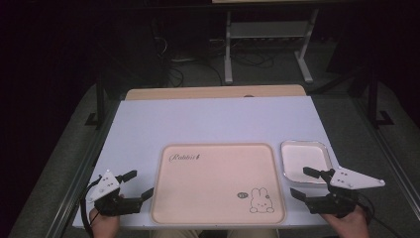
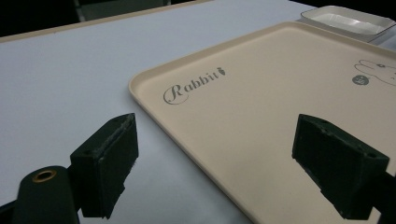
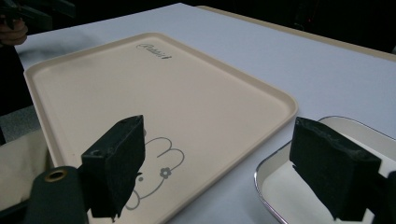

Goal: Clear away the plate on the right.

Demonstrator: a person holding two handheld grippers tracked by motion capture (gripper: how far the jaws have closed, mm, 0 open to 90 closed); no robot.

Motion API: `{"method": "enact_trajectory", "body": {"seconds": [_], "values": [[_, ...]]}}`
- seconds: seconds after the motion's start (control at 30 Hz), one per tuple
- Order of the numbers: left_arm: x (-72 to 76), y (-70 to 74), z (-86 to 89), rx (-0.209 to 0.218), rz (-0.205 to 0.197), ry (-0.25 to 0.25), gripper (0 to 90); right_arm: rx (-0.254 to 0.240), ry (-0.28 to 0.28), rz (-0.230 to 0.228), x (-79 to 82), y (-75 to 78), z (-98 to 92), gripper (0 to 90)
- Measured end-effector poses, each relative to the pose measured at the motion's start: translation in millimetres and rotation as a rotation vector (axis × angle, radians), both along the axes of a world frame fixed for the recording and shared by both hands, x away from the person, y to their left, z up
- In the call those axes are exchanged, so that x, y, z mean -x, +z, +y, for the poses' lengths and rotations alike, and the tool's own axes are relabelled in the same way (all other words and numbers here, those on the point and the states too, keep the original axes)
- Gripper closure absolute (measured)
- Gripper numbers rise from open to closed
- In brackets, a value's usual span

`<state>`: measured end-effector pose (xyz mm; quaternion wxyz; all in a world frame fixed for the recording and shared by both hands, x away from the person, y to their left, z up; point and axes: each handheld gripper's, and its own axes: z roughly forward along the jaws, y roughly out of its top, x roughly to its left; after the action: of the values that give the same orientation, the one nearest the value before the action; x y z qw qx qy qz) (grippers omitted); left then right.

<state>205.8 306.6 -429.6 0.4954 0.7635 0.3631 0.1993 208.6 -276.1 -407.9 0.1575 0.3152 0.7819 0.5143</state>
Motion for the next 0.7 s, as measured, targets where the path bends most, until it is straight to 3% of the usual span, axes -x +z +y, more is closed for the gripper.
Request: {"method": "enact_trajectory", "body": {"seconds": [0.7], "values": [[0.0, 0.3, 0.2, 0.010, -0.004, 0.000, 13.9, 0.023, -0.044, 0.015, 10.4, 0.0, -33.7, 18.5]]}}
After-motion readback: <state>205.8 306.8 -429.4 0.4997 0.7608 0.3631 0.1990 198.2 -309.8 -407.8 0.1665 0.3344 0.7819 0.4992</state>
